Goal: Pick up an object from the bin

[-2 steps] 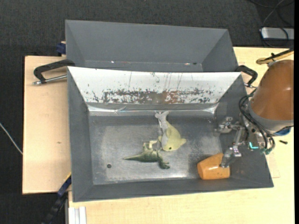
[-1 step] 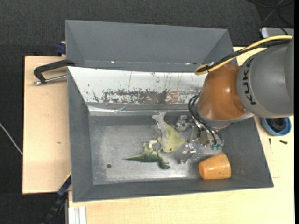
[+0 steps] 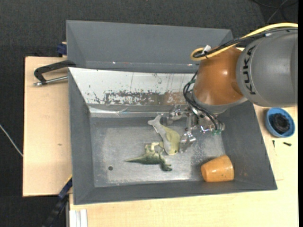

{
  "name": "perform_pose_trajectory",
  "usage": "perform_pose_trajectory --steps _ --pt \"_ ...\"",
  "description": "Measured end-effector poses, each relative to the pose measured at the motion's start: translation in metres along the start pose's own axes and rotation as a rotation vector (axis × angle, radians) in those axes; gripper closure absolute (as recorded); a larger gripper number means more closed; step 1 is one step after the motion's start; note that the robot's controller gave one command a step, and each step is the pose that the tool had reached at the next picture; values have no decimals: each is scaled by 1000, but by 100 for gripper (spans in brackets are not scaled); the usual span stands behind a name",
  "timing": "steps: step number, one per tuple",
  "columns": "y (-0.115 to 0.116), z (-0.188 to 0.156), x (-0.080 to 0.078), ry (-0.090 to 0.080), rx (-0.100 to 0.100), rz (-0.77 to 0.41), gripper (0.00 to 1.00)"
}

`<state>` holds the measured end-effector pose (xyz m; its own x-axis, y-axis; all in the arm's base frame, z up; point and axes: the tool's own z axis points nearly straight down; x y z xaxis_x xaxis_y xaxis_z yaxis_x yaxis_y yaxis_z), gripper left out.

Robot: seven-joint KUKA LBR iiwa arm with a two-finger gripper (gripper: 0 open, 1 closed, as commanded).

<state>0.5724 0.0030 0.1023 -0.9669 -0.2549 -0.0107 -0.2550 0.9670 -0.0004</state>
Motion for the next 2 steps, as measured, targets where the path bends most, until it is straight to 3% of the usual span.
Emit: perform_pose_trajectory --steps 1,2 --pt "12 1 -21 2 -2 -426 0" --pt "3 29 -23 -3 0 -970 0"
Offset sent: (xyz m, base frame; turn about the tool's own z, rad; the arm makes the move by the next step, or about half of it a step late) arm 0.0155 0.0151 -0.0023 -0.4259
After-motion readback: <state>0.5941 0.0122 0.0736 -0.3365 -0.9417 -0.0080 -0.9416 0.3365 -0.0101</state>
